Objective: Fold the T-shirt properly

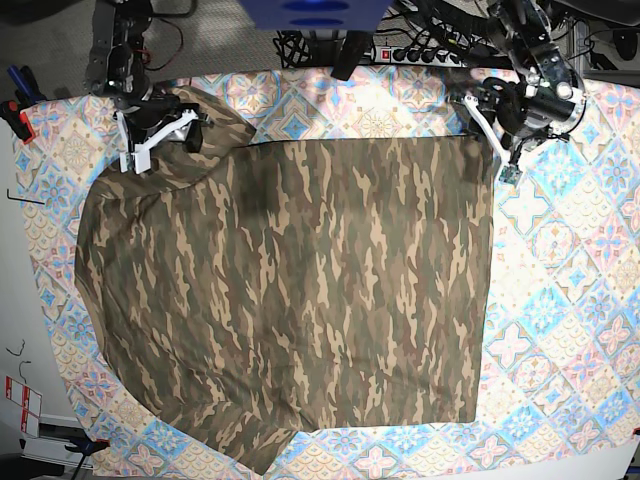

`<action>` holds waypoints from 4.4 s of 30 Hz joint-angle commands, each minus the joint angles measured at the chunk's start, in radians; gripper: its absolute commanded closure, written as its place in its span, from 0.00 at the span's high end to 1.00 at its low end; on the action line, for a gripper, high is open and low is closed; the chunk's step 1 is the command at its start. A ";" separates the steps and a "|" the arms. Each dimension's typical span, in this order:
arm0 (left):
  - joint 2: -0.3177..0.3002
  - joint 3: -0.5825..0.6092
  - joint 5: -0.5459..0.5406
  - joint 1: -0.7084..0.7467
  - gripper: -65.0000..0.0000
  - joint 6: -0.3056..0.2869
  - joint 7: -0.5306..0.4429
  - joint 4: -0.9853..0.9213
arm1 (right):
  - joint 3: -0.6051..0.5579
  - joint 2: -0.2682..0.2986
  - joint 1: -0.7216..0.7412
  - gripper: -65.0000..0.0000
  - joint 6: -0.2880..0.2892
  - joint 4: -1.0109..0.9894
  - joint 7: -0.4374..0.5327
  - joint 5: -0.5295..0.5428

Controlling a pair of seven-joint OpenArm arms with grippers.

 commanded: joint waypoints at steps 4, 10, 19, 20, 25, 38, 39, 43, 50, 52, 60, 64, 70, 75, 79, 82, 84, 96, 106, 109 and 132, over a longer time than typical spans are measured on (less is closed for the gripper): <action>-0.068 -0.001 -0.251 -0.003 0.48 0.002 -0.005 -0.002 | -0.062 -0.050 -0.030 0.45 0.004 -0.066 -0.292 -0.052; -0.178 -0.006 -0.483 -0.015 0.48 0.002 0.028 -0.100 | -0.063 -0.050 -0.030 0.45 0.004 -0.066 -0.292 -0.052; -0.279 -0.003 -0.503 -0.048 0.49 0.002 -0.087 -0.384 | -0.063 -0.050 -0.030 0.45 0.004 -0.066 -0.292 -0.052; -0.289 -0.003 -0.503 -0.048 0.49 0.002 -0.087 -0.396 | -0.063 -0.050 -0.030 0.45 0.004 -0.066 -0.292 -0.052; -0.316 -0.009 -0.500 -0.054 0.49 0.002 -0.107 -0.407 | -0.063 -0.050 -0.030 0.45 0.004 -0.066 -0.292 -0.052; -0.292 -0.047 -0.270 -0.132 0.48 0.002 -0.139 -0.410 | -0.063 -0.050 -0.030 0.45 0.004 -0.066 -0.292 -0.052; -0.287 -0.044 -0.257 -0.141 0.48 0.002 -0.139 -0.411 | -0.063 -0.050 -0.030 0.45 0.004 -0.066 -0.292 -0.052; -0.253 0.004 -0.219 -0.170 0.48 0.002 -0.139 -0.411 | -0.063 -0.050 -0.030 0.45 0.004 -0.066 -0.292 -0.052; -0.233 0.014 -0.199 -0.200 0.48 0.002 -0.206 -0.566 | -0.063 -0.050 -0.030 0.45 0.004 -0.066 -0.292 -0.052; -0.239 0.014 -0.193 -0.192 0.48 0.002 -0.225 -0.582 | -0.063 -0.050 -0.030 0.45 0.004 -0.066 -0.292 -0.052; -0.313 -0.016 -0.188 -0.181 0.48 0.002 -0.228 -0.580 | -0.063 -0.050 -0.030 0.45 0.004 -0.066 -0.290 -0.052; -0.316 -0.056 -0.187 -0.180 0.48 0.002 -0.229 -0.580 | -0.063 -0.050 -0.030 0.45 0.004 -0.066 -0.290 -0.052; -0.266 0.028 -0.187 -0.183 0.48 0.002 -0.229 -0.585 | -0.063 -0.050 -0.030 0.45 0.004 -0.066 -0.297 -0.052; -0.198 0.071 -0.185 -0.184 0.48 0.002 -0.229 -0.585 | -0.063 -0.050 -0.030 0.45 0.004 -0.066 -0.297 -0.052; -0.183 0.136 -0.185 -0.183 0.48 0.002 -0.229 -0.586 | -0.063 -0.050 -0.030 0.45 0.004 -0.066 -0.297 -0.052; -0.181 0.174 -0.185 -0.177 0.48 0.002 -0.229 -0.586 | -0.063 -0.050 -0.030 0.45 0.004 -0.066 -0.292 -0.052; -0.181 0.185 -0.184 -0.175 0.48 0.002 -0.229 -0.586 | -0.063 -0.050 -0.030 0.44 0.004 -0.066 -0.290 -0.052; -0.149 0.185 0.022 -0.178 0.06 0.002 -0.231 -0.586 | -0.062 -0.049 0.015 0.12 0.006 -0.066 -0.275 -0.054; -0.066 0.113 0.215 -0.149 0.00 0.002 -0.334 -0.560 | -0.056 -0.049 0.038 0.01 0.004 -0.054 -0.277 -0.054; -0.061 0.048 0.218 -0.135 0.00 0.002 -0.327 -0.514 | -0.046 -0.049 0.020 0.01 0.004 -0.039 -0.275 -0.055; -0.097 -0.116 0.221 -0.084 0.00 0.002 -0.304 -0.353 | 0.179 -0.049 -0.079 0.01 0.004 0.216 -0.275 -0.055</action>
